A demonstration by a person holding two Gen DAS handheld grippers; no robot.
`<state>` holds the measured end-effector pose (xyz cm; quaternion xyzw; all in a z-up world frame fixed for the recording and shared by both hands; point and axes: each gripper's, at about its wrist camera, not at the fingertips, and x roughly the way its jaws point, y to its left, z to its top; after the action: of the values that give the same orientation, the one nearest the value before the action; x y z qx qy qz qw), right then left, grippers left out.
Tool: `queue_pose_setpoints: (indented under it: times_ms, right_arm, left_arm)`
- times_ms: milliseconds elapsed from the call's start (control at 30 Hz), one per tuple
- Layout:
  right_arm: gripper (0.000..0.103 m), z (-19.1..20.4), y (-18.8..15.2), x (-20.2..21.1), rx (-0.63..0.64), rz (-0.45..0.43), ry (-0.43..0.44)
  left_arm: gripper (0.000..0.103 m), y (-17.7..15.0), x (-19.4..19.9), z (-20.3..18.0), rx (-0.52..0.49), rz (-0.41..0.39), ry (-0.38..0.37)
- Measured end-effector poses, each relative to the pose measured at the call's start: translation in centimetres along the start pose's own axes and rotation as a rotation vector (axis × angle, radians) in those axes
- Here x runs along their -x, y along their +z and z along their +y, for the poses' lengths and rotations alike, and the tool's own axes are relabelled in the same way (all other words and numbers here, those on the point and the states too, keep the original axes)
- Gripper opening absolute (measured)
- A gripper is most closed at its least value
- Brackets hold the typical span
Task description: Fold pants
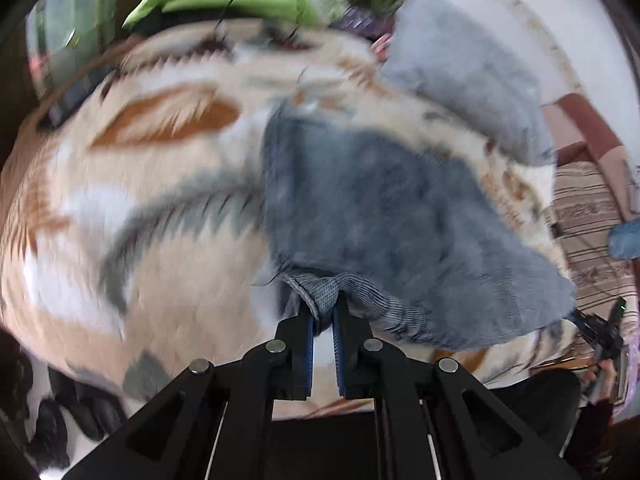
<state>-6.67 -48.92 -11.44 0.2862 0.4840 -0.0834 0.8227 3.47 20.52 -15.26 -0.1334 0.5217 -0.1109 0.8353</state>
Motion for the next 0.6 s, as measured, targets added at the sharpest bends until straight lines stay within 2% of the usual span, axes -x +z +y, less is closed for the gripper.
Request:
queue_pose_setpoints:
  times_ms: [100,167,233,333,367,433,467,533,600]
  right_arm:
    - [0.025,-2.0,-1.6,-0.6,-0.013,0.121,-0.016]
    - [0.025,-2.8,-2.0,-0.1,-0.017,0.145,-0.037]
    - [0.026,-3.1,-1.9,0.7,-0.009,0.125,-0.031]
    - [0.028,-2.8,-0.9,2.3,-0.013,0.043,0.002]
    - [0.033,-2.4,-0.4,2.6,-0.015,0.019,0.016]
    - [0.061,-1.5,0.8,3.0,-0.019,-0.025,0.037]
    - [0.082,-0.9,1.4,2.9,-0.022,-0.053,0.035]
    - [0.084,0.4,2.8,2.4,-0.029,-0.095,0.027]
    - [0.084,2.2,4.0,1.1,-0.037,-0.081,0.030]
  left_arm:
    - [0.013,-1.0,-0.5,1.0,0.033,0.008,0.007]
    - [0.014,-1.0,0.1,1.0,0.032,-0.006,0.021]
    - [0.014,-0.9,1.3,0.7,0.018,-0.036,0.038]
    - [0.014,-0.7,3.4,0.0,-0.013,-0.108,0.078]
    - [0.014,-0.6,4.4,-0.3,-0.022,-0.142,0.078]
    - [0.014,-0.3,5.7,-0.9,-0.023,-0.189,0.060]
    - [0.014,0.0,6.2,-1.5,-0.020,-0.214,0.039]
    - [0.022,0.4,6.5,-2.8,-0.023,-0.239,-0.017]
    - [0.029,0.8,6.1,-5.1,-0.059,-0.234,-0.063]
